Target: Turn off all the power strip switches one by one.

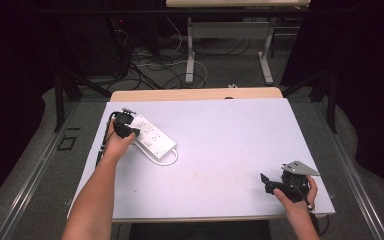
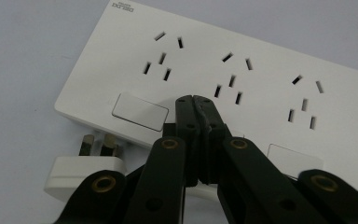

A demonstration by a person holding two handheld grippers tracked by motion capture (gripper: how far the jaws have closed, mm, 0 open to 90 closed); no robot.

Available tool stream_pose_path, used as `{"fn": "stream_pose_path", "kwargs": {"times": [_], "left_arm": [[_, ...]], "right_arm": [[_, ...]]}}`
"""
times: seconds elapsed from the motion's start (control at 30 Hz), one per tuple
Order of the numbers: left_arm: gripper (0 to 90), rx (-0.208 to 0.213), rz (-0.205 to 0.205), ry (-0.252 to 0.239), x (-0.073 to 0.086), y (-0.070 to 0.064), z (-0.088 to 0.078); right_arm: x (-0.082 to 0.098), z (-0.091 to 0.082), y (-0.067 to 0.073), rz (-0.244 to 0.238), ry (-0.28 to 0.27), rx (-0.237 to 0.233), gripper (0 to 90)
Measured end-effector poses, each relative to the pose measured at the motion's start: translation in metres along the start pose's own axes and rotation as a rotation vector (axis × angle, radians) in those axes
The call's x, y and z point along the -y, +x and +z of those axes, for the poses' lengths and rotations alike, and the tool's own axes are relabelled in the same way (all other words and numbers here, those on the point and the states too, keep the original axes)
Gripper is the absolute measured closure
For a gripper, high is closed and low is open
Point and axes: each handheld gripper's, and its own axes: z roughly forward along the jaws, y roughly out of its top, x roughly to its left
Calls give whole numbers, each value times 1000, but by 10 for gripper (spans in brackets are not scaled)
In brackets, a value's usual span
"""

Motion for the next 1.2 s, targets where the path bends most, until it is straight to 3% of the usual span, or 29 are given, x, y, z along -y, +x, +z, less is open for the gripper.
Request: {"fn": "stream_pose_path", "kwargs": {"times": [0.1, 0.27, 0.3, 0.53, 0.67, 0.83, 1.0, 1.2], "left_arm": [[900, -17, 26, 10, -1, -2, 0], [900, -19, 32, 7, -1, -2, 0], [900, -16, 54, 8, -1, -2, 0], [900, -21, 63, 13, -3, -2, 0], [899, -2, 44, 15, -3, 0, 0], [900, 2, 23, -27, -5, 2, -6], [900, -8, -7, -57, -5, 8, -12], [900, -29, -13, -68, -5, 13, -18]], "right_arm": [[0, 0, 1, 2, 1, 0, 123], [0, 0, 1, 1, -1, 0, 123], [0, 0, 1, 2, -1, 0, 123], [0, 0, 1, 1, -1, -1, 124], [0, 1, 1, -1, 1, 0, 123], [0, 1, 2, 5, 2, -1, 123], [0, 1, 2, 4, 0, 1, 124], [0, 2, 2, -12, 0, -5, 124]]}}
